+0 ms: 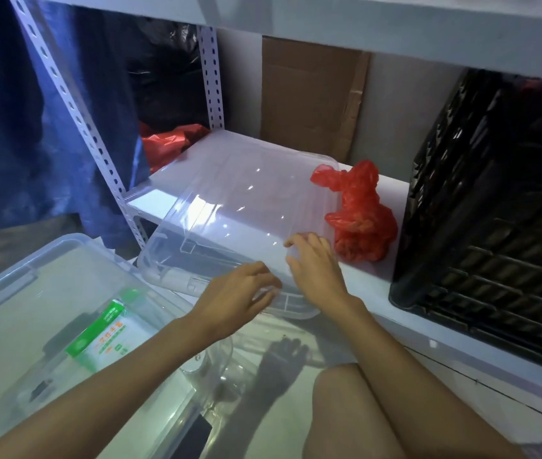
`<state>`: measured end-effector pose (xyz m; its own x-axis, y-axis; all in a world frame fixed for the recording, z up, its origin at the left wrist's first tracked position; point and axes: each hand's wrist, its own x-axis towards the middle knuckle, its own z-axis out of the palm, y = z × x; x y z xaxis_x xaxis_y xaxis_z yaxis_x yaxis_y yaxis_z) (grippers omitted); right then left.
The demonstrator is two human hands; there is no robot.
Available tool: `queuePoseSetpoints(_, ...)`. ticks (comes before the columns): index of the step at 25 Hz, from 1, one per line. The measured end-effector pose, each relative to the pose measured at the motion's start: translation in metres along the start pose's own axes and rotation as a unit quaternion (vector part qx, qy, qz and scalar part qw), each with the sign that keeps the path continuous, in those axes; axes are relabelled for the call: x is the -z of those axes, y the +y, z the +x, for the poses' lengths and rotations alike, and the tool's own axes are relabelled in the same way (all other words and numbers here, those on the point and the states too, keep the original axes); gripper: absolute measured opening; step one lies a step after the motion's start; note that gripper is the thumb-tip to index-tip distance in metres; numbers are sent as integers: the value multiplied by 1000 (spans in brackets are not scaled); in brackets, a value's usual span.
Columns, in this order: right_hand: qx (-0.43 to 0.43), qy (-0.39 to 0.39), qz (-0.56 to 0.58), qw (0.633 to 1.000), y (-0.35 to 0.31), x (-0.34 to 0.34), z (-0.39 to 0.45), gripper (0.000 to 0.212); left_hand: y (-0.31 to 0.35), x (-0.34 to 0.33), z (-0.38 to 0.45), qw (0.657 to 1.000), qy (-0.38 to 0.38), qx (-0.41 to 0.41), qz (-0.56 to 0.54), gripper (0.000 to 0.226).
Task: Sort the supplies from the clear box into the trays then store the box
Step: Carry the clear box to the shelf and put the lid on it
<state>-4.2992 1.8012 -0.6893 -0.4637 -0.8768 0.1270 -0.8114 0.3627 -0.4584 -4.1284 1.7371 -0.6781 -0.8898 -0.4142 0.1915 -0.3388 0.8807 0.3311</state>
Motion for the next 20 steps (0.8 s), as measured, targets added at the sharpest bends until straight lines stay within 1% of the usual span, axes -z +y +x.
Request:
queuePoseSetpoints(2, 5, 27, -22, 999, -1, -6, -5, 40, -14, 10, 1, 997, 58, 41, 0, 25)
queuePoseSetpoints(4, -7, 52, -24, 998, 1, -13, -9, 50, -40, 21, 6, 990, 112, 80, 30, 24)
queuePoseSetpoints(5, -17, 58, -21, 998, 3, -16, -11, 54, -54, 25, 8, 985, 127, 107, 49, 27)
queuePoseSetpoints(6, -25, 59, -17, 998, 7, -18, -14, 57, -72, 28, 9, 979, 131, 144, 66, 32)
queuePoseSetpoints(8, -50, 59, 5, 997, 15, -18, -15, 55, -110, 30, 4, 957, 135, 245, 75, 44)
queuePoseSetpoints(10, -82, 65, 44, 994, 21, -15, -14, 51, -142, 26, -8, 932, 131, 336, 25, 52)
queuePoseSetpoints(11, -89, 67, 61, 992, 22, -15, -13, 51, -150, 24, -13, 926, 129, 355, -11, 54)
queuePoseSetpoints(13, -101, 64, 86, 989, 20, -17, -11, 51, -150, 20, -17, 925, 138, 345, -80, 48)
queuePoseSetpoints(15, -115, 60, 106, 986, 15, -22, -10, 52, -143, 17, -16, 920, 156, 342, -113, 38)
queuePoseSetpoints(18, -131, 88, 140, 977, 8, -25, -10, 59, -136, 17, -22, 911, 190, 352, -104, 37)
queuePoseSetpoints(20, -149, 106, 159, 970, 6, -22, -13, 63, -135, 18, -30, 910, 199, 351, -97, 38)
